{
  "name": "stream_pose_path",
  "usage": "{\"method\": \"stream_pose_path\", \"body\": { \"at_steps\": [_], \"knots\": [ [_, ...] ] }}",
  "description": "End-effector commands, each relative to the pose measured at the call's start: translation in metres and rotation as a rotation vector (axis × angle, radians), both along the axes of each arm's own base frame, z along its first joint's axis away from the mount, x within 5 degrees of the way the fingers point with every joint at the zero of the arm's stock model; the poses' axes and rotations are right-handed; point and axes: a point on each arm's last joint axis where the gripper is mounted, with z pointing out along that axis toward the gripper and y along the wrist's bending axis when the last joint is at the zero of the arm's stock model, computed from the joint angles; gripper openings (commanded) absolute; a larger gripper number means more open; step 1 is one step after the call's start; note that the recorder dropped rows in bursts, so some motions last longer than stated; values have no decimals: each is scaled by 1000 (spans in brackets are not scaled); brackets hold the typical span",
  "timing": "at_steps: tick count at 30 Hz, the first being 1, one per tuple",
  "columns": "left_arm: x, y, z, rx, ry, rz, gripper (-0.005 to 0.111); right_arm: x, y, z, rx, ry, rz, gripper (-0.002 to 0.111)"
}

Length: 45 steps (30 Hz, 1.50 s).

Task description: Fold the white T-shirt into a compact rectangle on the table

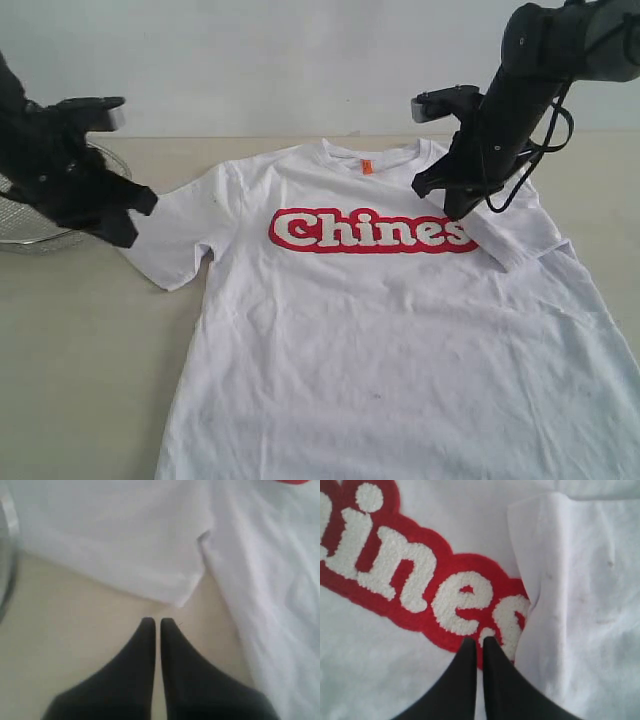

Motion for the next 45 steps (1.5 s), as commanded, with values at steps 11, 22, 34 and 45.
{"method": "stream_pose_path", "body": {
  "at_steps": [11,22,34,45],
  "knots": [
    [-13,63,-40,438,-147,315,5,2,-1,7,0,-48,6,0],
    [31,47,-57,275,-324,254,5,4,-1,7,0,-61,4,0],
    [60,40,-48,193,-420,280,5,2,-1,6,0,-37,8,0],
    [36,25,-60,74,-134,240,5,0,-1,6,-3,-19,16,0]
  ]
}}
